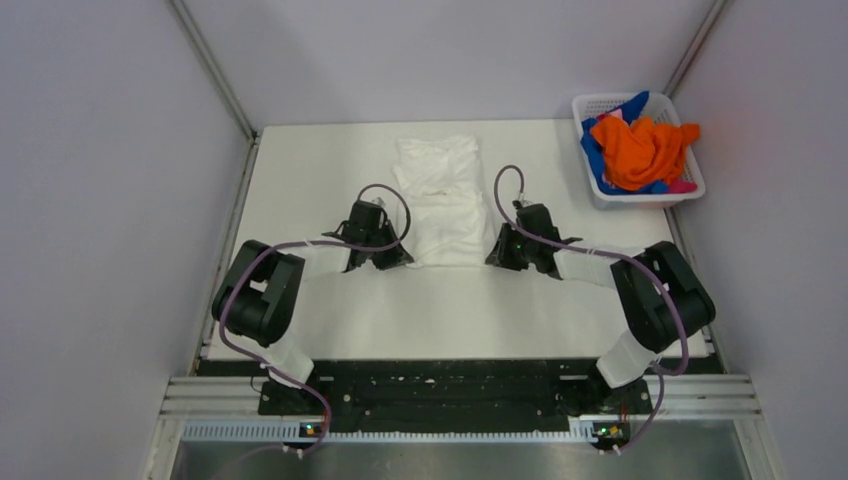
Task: Fold and stack the t-shirts
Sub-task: Grab one side of the 2/3 rectangular tshirt with both arms, then fold the long partially folded tshirt into a neat square
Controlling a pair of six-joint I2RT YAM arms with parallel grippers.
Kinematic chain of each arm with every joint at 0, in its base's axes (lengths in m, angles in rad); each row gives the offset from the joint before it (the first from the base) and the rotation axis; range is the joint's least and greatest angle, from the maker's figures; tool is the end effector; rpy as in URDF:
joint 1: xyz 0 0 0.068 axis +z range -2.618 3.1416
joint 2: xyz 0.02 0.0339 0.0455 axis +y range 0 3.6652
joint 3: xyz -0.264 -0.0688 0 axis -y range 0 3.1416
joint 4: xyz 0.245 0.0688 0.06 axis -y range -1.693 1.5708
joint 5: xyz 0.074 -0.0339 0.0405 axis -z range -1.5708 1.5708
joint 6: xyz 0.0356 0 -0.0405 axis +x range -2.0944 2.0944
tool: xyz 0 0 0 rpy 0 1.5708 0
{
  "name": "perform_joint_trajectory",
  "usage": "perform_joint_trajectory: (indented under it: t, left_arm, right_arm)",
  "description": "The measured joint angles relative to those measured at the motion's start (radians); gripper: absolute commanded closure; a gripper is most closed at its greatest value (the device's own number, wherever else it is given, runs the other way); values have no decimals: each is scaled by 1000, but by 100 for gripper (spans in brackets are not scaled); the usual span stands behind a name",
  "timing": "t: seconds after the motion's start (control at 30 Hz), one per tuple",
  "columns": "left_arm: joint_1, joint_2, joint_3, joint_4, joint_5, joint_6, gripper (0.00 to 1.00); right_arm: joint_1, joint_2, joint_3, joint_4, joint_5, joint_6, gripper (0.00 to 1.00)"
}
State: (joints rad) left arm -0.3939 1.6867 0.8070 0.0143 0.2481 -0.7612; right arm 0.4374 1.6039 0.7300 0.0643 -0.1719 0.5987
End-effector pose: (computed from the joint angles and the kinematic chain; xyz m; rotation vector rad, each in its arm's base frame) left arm 0.2952 -0.1321 0.1426 -0.3534 2.5487 -0.7851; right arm 0.2757 0.1357 0.1490 0.1145 2.4764 0.6763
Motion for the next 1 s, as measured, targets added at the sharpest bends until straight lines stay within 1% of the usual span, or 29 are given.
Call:
perform_joint_trajectory:
  t: [0.03, 0.2, 0.3, 0.43, 0.53, 0.63, 0.77, 0.87, 0.93, 1.0]
  left_arm:
    - [-1, 0, 0, 0, -1, 0, 100]
    - [-3, -14, -10, -5, -3, 2, 100]
    - [-14, -76, -58, -46, -19, 8, 100]
    - [-41, -260, -171, -161, -28, 24, 100]
    - [-54, -451, -224, -299, -22, 34, 100]
    - [-55, -630, -232, -409, -7, 34, 100]
    - [-60, -798, -227, -482, 22, 30, 100]
    - [-61, -854, -204, -503, 20, 30, 100]
    - [-60, -851, -193, -484, 3, 31, 100]
    - [-59, -816, -161, -486, -23, 35, 100]
  right_arm:
    - [0, 8, -3, 11, -3, 1, 100]
    - [0, 0, -44, 44, -38, 17, 100]
    - [0, -74, -112, 33, -71, 24, 100]
    - [19, -254, -207, -48, -132, 26, 100]
    - [55, -412, -247, -135, -191, 22, 100]
    - [90, -579, -256, -205, -261, 19, 100]
    - [97, -746, -254, -222, -318, 24, 100]
    - [97, -775, -217, -227, -328, 21, 100]
    - [97, -750, -176, -217, -317, 14, 100]
    - [90, -710, -142, -198, -298, 12, 100]
